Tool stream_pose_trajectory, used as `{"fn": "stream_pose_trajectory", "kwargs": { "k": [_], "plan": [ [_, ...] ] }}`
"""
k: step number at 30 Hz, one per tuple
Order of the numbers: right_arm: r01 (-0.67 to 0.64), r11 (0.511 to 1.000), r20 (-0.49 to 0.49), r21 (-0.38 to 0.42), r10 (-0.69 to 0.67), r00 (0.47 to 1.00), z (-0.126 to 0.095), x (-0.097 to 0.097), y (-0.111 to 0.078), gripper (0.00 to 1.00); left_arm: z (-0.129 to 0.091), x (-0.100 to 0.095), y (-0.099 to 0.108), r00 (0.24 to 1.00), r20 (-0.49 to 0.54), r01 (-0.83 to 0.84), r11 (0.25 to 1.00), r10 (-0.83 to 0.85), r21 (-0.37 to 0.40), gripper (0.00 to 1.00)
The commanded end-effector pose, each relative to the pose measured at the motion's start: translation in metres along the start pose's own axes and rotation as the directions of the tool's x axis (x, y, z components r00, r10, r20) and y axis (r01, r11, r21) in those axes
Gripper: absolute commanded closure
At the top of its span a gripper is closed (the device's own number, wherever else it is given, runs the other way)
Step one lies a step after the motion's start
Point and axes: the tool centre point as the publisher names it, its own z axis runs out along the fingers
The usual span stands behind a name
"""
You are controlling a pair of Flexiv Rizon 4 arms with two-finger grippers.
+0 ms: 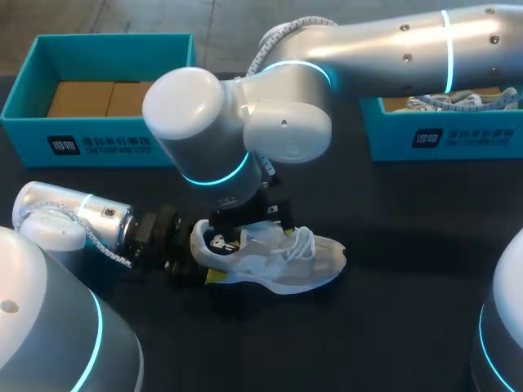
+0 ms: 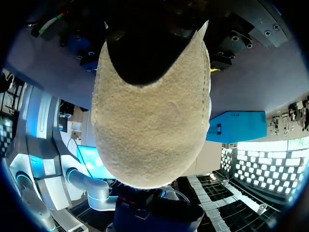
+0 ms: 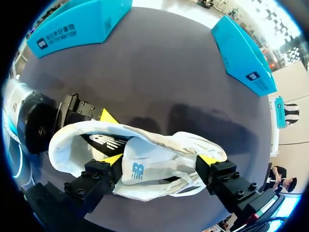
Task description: Take the shoe out of the shoebox, open the shoe tongue, remove and reinsert the insole, then place the shoe into the shoebox
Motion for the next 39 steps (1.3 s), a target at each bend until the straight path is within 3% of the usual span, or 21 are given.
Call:
{"fn": "stream_pose_trajectory", "kwargs": {
  "k": [1, 11, 14, 16, 18, 39],
  "plan": [
    [-0.719, 0.695, 0.004, -0.019, 0.719, 0.695, -0.006, -0.005, -0.007, 0.07, -0.001, -0.001, 0.004, 1.0, 0.001, 0.0, 1.0, 0.0, 0.0, 1.0],
    [-0.729, 0.683, 0.018, -0.048, 0.73, 0.683, -0.022, -0.02, -0.003, 0.14, -0.001, -0.001, 0.004, 1.0, 0.001, 0.0, 1.0, 0.0, 0.0, 1.0],
    [-0.73, 0.681, 0.019, -0.049, 0.732, 0.681, -0.024, -0.022, -0.002, 0.26, -0.001, -0.001, 0.004, 1.0, 0.001, 0.0, 1.0, 0.0, 0.0, 1.0],
    [-0.732, 0.68, 0.017, -0.044, 0.733, 0.68, -0.024, -0.025, -0.002, 0.48, -0.001, -0.001, 0.004, 1.0, 0.001, 0.0, 1.0, 0.0, 0.0, 1.0],
    [-0.733, 0.679, 0.016, -0.04, 0.734, 0.679, -0.023, -0.026, -0.002, 0.53, -0.001, -0.001, 0.004, 1.0, 0.001, 0.0, 1.0, 0.0, 0.0, 1.0],
    [-0.711, 0.702, -0.011, 0.03, 0.712, 0.702, -0.008, -0.006, -0.006, 0.55, -0.001, -0.001, 0.004, 1.0, 0.001, 0.0, 1.0, 0.0, 0.0, 1.0]
  ]
}}
